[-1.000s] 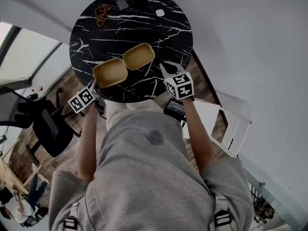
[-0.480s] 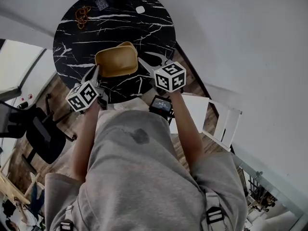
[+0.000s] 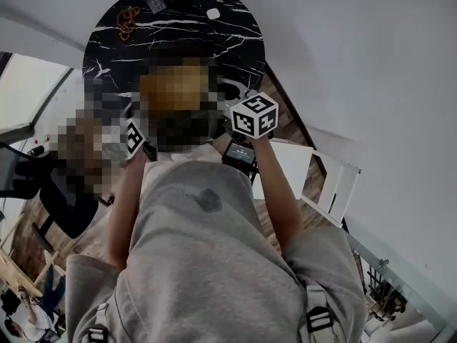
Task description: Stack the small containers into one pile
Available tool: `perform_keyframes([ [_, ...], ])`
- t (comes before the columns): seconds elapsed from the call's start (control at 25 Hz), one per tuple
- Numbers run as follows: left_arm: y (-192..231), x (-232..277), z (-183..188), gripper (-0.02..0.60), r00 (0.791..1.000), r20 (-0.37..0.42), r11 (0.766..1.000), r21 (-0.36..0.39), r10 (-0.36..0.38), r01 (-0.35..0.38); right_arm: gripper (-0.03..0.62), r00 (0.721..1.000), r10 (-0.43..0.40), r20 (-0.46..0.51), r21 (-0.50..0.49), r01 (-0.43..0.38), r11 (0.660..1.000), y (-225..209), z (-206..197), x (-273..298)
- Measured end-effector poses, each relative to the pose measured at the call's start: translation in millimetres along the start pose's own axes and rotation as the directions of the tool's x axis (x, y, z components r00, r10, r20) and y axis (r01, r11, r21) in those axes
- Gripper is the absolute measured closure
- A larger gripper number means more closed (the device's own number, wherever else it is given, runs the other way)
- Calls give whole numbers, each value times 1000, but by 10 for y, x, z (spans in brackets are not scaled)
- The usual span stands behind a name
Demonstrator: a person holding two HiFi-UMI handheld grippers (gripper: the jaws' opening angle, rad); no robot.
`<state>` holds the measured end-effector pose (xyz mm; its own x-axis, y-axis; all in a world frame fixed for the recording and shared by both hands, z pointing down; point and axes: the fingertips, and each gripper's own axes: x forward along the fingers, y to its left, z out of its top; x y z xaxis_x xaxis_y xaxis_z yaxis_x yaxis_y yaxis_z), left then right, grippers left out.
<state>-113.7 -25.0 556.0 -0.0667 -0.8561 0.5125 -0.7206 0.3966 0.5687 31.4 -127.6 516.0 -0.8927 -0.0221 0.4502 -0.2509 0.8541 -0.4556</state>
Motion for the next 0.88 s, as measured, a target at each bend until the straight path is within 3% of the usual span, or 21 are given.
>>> perform_keyframes([
  [0.32,41,-36,-15,566,1000,19,1000,-6,9,-9,497,996,93,19,58,-94,994,108,60,41],
  [0.6,-65,-25,-100,563,1000,9,1000,15,-14,14,516,998,23,-54,-7,-23,1000,31,-65,182],
  [0.76,-219,-25,-141,533,989,-29,988,49,-145,146,562,995,-72,-69,42,75,996,-240,-66,210],
  [0.88,-316,-108,-173,524,974,-41,969,94,-224,227,565,991,-79,-109,61,86,994,-362,-110,217],
])
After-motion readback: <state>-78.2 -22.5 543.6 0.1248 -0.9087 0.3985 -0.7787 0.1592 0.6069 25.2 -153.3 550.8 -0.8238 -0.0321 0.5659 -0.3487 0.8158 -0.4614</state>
